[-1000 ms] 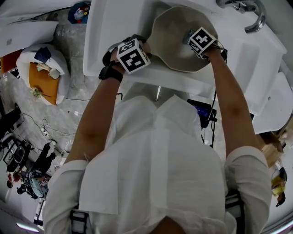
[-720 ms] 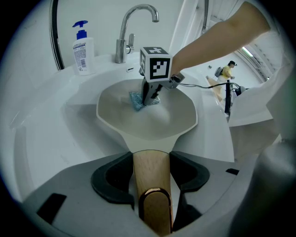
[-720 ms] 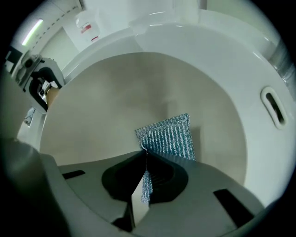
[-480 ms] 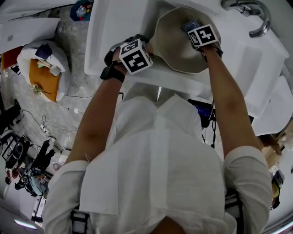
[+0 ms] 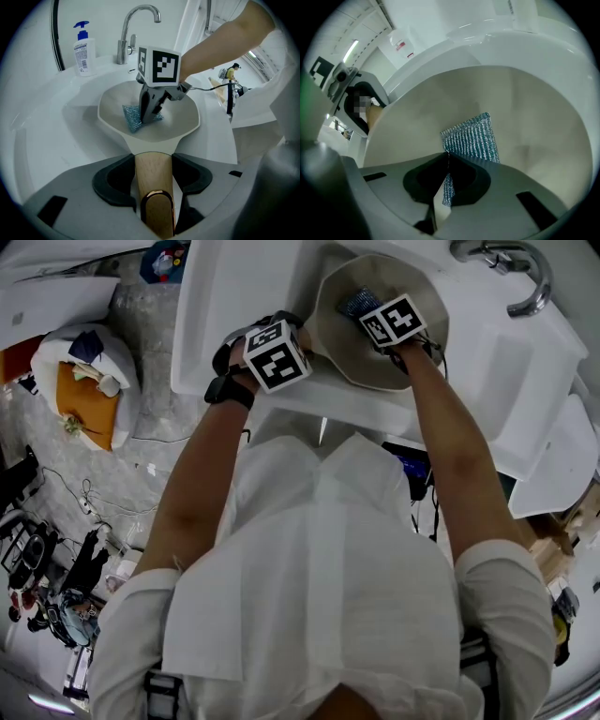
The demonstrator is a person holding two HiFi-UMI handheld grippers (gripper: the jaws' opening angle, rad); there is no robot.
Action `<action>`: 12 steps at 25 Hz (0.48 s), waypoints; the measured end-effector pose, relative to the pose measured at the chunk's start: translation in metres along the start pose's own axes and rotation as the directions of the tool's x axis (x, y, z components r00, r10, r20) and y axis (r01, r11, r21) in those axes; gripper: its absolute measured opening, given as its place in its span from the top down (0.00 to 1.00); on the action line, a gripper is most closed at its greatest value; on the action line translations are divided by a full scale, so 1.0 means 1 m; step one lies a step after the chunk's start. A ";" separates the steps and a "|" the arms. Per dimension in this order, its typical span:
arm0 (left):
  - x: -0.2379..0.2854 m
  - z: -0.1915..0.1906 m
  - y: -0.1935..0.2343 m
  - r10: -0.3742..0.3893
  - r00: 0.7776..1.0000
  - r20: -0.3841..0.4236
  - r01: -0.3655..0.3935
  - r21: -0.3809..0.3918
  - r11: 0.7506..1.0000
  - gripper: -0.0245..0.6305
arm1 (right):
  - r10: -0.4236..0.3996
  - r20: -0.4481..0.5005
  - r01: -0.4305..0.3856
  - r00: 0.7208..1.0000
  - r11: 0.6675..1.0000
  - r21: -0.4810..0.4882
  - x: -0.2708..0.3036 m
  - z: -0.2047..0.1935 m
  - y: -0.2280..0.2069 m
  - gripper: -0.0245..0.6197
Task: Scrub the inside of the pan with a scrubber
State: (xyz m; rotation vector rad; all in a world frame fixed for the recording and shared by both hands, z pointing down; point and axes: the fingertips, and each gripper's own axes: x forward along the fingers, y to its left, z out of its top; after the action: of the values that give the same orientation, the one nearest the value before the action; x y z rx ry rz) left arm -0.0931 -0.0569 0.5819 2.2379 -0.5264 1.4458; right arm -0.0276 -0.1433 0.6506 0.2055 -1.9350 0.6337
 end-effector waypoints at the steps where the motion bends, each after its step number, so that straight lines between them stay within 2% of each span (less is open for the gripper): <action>1: 0.000 0.000 0.000 -0.001 1.000 0.000 0.001 0.000 1.000 0.57 | 0.023 -0.009 -0.023 1.000 1.000 -0.008 0.002 -0.003 0.008 0.94; 6: 0.003 0.001 0.000 0.001 1.000 0.002 -0.001 0.003 1.000 0.57 | 0.100 -0.052 -0.100 0.994 0.995 -0.010 0.007 -0.019 0.033 0.94; 10: 0.000 0.000 0.000 0.002 1.000 0.004 -0.002 0.004 1.000 0.57 | 0.180 -0.135 -0.178 0.974 0.984 0.020 0.005 -0.035 0.049 0.94; 12: 0.001 0.001 0.000 0.002 1.000 0.005 -0.002 0.003 1.000 0.57 | 0.205 -0.131 -0.201 0.970 0.979 0.045 0.003 -0.037 0.051 0.94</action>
State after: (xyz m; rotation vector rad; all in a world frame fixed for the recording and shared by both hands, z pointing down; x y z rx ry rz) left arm -0.0923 -0.0575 0.5826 2.2450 -0.5280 1.4429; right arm -0.0201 -0.0805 0.6478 -0.0168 -1.8295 0.7934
